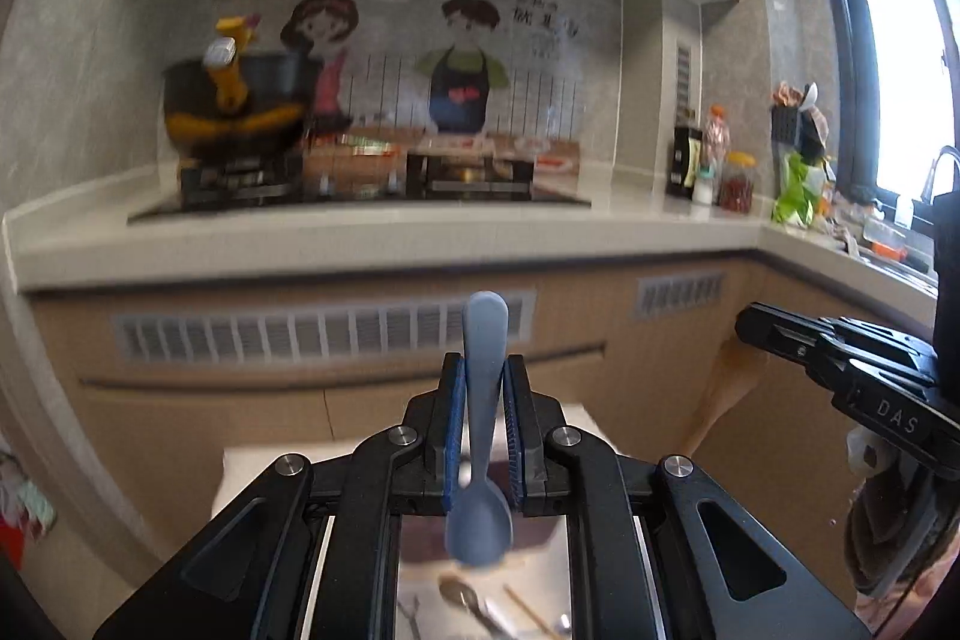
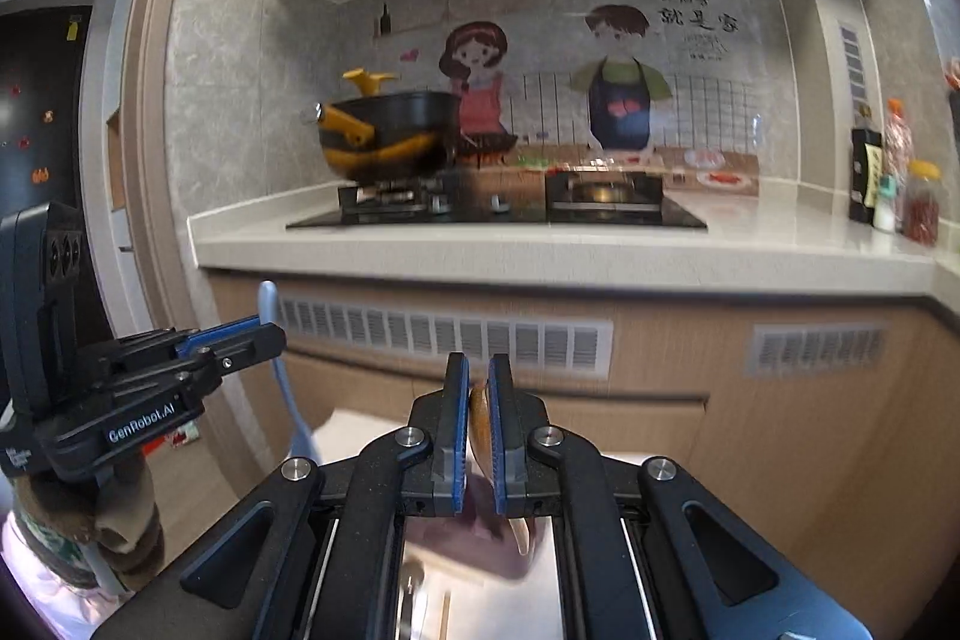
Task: Organize utensils
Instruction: 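Carry the grey spoon in the left tool and wooden spoon in the right tool over the maroon holder, then open both tools to drop the spoons into the maroon holder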
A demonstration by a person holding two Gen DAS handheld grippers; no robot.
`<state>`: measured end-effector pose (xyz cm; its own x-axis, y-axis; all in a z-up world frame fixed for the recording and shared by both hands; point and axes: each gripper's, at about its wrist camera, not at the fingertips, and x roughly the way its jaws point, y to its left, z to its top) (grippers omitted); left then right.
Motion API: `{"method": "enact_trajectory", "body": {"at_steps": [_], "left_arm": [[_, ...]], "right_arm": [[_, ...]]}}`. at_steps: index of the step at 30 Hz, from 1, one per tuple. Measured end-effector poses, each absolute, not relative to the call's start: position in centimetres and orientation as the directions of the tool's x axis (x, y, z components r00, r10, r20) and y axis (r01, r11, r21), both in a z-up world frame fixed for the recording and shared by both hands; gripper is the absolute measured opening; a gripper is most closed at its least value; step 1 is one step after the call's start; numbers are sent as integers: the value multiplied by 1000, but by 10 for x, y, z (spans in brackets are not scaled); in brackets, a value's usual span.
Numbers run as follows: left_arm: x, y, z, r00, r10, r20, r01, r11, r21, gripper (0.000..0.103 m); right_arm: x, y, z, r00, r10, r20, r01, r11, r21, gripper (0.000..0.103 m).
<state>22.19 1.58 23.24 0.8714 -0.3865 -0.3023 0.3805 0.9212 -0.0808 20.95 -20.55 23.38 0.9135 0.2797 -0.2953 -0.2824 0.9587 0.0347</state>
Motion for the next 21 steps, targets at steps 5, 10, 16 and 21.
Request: {"method": "enact_trajectory", "body": {"at_steps": [5,10,16,21], "left_arm": [[275,19,240,876,-387,-287,378,922,-88,13],[303,19,216,859,-394,-327,376,919,-117,13],[337,21,156,807,-401,-433,364,916,-170,13],[359,25,106,745,-408,-527,338,913,-229,31]], "right_arm": [[256,-189,234,911,271,-310,-287,958,-6,6],[289,-180,208,890,278,-362,-298,955,2,6],[326,-172,156,845,273,-460,-308,951,-1,6],[330,-170,121,823,240,-515,-297,954,-29,37]]}}
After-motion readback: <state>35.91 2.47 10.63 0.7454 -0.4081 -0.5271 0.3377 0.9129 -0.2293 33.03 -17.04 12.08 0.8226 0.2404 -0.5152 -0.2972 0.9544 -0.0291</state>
